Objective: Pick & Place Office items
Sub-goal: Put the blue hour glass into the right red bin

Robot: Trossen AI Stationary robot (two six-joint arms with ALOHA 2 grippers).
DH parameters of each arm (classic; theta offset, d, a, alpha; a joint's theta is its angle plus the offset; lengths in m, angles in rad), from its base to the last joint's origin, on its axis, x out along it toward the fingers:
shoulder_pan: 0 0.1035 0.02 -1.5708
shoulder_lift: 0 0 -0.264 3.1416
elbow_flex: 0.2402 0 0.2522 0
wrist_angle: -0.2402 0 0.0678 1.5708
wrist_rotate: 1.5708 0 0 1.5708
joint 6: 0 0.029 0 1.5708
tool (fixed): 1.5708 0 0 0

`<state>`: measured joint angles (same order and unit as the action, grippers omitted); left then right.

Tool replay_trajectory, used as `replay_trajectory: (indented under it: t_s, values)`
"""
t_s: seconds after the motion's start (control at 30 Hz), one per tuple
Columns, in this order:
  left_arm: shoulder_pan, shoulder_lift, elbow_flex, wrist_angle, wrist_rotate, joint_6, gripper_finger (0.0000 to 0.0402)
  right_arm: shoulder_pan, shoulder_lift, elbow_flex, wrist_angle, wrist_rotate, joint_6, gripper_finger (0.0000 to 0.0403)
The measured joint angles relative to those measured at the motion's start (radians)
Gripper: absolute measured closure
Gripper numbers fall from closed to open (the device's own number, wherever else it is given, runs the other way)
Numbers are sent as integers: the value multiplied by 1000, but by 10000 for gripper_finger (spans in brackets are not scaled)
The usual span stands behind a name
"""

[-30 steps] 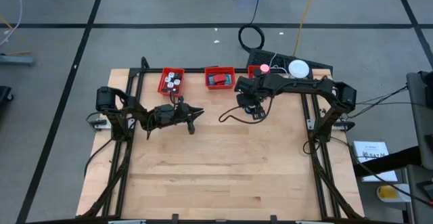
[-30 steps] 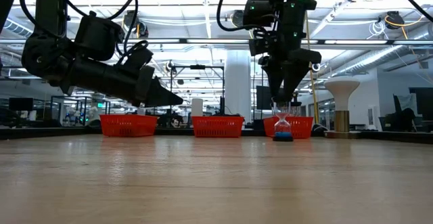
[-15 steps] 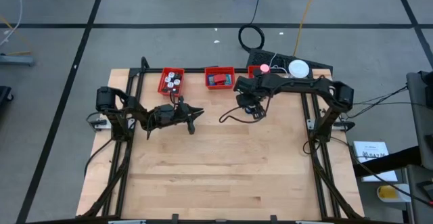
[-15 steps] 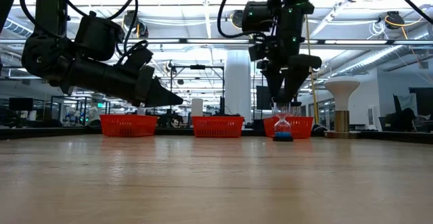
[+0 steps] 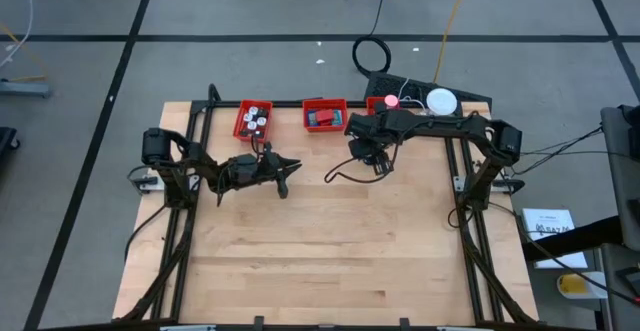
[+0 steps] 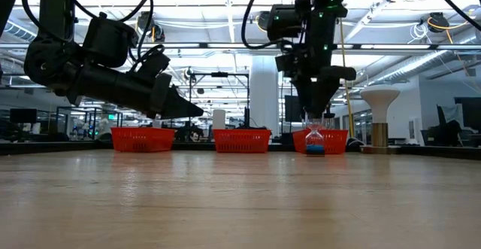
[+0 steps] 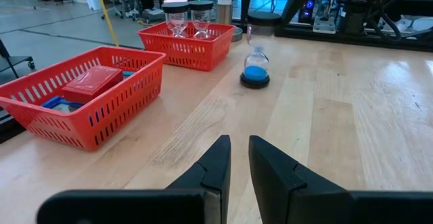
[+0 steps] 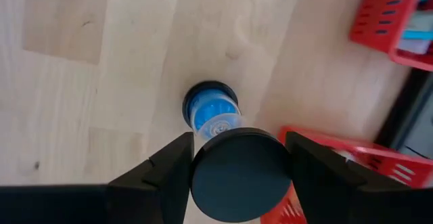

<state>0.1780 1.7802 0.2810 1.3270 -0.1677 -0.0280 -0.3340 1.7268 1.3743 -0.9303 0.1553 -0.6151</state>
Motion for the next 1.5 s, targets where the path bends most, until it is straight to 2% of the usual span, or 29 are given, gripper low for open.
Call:
replay_trajectory:
  t_s: [0.13,0.2,0.33,0.43,0.93,1.23,1.5]
  values:
    - [0,0,0,0,0,0,350,4,-22,36,-31,12,-25,203]
    - [0,0,0,0,0,0,350,2,-26,73,-55,50,-47,203]
    - [0,0,0,0,0,-1,350,-25,-27,149,-84,107,-124,203]
    - [0,0,1,0,0,-1,350,-55,-28,180,-91,112,-174,203]
    - [0,0,1,0,0,-2,350,-188,-7,186,-85,131,-255,203]
    - [0,0,1,-1,0,-2,350,-197,57,186,-69,130,-286,203]
    - [0,0,1,-8,0,1,350,-199,60,186,-69,128,-290,200]
